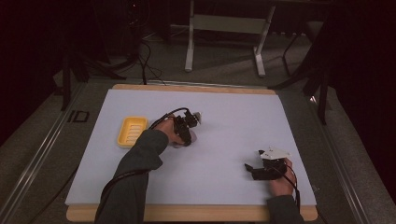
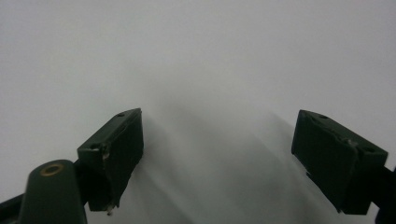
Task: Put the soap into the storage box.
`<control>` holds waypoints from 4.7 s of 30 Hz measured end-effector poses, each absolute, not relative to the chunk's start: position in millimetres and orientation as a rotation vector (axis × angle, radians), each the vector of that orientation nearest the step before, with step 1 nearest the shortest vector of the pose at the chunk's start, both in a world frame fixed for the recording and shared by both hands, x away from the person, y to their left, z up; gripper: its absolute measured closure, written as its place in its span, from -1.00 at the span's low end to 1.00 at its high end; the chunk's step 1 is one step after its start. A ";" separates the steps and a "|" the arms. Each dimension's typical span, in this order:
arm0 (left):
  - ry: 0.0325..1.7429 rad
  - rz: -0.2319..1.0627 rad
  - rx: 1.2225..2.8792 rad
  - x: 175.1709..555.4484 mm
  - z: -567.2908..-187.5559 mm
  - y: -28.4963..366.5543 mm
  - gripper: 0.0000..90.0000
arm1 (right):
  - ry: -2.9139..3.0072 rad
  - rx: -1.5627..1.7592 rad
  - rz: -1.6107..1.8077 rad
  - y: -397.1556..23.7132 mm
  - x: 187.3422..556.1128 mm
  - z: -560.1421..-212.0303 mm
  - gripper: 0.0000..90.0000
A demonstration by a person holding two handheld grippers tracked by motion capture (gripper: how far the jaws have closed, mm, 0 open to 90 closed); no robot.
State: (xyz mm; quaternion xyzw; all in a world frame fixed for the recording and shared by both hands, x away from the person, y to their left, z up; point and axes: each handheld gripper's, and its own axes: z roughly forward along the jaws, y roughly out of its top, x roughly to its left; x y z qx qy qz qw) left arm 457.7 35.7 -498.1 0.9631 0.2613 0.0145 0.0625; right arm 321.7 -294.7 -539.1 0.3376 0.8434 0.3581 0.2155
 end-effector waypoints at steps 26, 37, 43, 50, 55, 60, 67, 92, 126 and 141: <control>0.695 0.113 2.969 451.5 -481.2 26.7 0.11 | 2.340 0.937 0.998 -295.0 321.9 -539.1 -0.64; 0.728 0.113 2.947 451.1 -465.8 39.8 0.11 | 2.340 0.937 0.997 -295.0 322.0 -539.1 -0.64; 0.753 0.111 2.932 450.3 -455.8 48.8 0.11 | 2.339 0.937 0.997 -294.9 321.9 -539.1 -0.64; 0.772 0.116 2.926 449.1 -450.3 58.3 0.11 | 2.338 0.938 0.998 -295.1 322.0 -539.1 -0.64; 0.782 0.129 2.937 449.2 -447.6 63.1 0.11 | 2.338 0.938 0.999 -295.1 322.0 -539.1 -0.64; 0.792 0.127 2.923 448.4 -445.3 68.5 0.11 | 2.337 0.938 1.000 -295.2 322.0 -539.0 -0.64; 0.803 0.131 2.920 447.3 -442.3 73.9 0.11 | 2.334 0.938 1.000 -295.3 321.7 -539.0 -0.64; 0.839 0.132 2.918 447.3 -437.9 88.1 0.11 | 2.331 0.936 0.999 -295.2 321.4 -538.9 -0.64; 0.971 0.116 2.867 449.3 -437.4 124.8 0.11 | 2.332 0.935 0.996 -294.8 321.2 -539.0 -0.64; 1.027 0.110 2.828 450.8 -433.3 134.4 0.11 | 2.333 0.931 0.992 -294.5 320.9 -538.9 -0.64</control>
